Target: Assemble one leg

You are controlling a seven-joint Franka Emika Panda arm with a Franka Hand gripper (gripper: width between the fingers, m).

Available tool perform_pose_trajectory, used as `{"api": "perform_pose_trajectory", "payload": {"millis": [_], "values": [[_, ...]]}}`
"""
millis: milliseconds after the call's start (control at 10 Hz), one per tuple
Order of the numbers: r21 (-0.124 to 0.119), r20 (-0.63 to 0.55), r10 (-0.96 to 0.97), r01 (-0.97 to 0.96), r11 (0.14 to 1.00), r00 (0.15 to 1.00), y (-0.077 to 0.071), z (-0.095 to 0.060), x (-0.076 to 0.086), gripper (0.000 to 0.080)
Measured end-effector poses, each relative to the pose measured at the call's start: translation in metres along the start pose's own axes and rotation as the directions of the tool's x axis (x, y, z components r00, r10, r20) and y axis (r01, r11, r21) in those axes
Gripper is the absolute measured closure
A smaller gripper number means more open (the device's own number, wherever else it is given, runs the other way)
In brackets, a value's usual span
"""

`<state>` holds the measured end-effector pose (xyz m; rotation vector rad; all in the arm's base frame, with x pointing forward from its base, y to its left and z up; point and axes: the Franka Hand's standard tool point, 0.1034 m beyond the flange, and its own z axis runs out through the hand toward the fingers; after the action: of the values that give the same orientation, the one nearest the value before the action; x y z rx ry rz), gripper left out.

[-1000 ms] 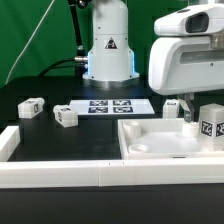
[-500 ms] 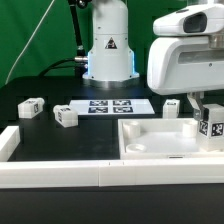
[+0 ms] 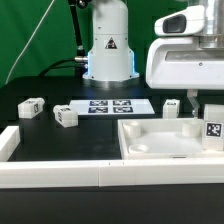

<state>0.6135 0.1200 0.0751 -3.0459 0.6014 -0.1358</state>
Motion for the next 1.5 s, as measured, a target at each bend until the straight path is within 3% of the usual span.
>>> {"api": "perform_pose_trajectory", "payload": {"millis": [200,400,500,700,800,900,1000,1100,1200,1300,1500], "values": [[0.003,-0.001,0.270,-0.270,0.963,0.963,0.0013,0.0000,0.0003,0.0509],[0.005,0.002,0.535,-0.535,0.845,0.845,0.0021,-0.0001,0.0005,0.0509],[0.004,0.001,0.576,-0.576,0.817,0.817,0.0017,-0.0002,0.0000,0.0509],[-0.001,0.002,0.755,-0.755,0.656,0.656,0.0020,-0.0006,-0.0013,0.0509],[-0.001,0.007,0.766,-0.766,0.642,0.642,0.0026,-0.0005,-0.0012,0.0509],[0.000,0.012,0.791,-0.791,0.612,0.612,0.0017,-0.0003,-0.0018,0.0443],[0.001,0.012,0.776,-0.776,0.631,0.631,0.0014,-0.0003,-0.0020,0.0443],[0.001,0.012,0.748,-0.748,0.664,0.664,0.0014,-0.0003,-0.0020,0.0260],[0.001,0.013,0.741,-0.741,0.671,0.671,0.0011,-0.0003,-0.0022,0.0260],[0.003,0.013,0.672,-0.672,0.740,0.740,0.0001,-0.0002,-0.0028,0.0168],[0.006,0.014,0.495,-0.495,0.869,0.869,-0.0013,-0.0002,-0.0037,0.0154]]}}
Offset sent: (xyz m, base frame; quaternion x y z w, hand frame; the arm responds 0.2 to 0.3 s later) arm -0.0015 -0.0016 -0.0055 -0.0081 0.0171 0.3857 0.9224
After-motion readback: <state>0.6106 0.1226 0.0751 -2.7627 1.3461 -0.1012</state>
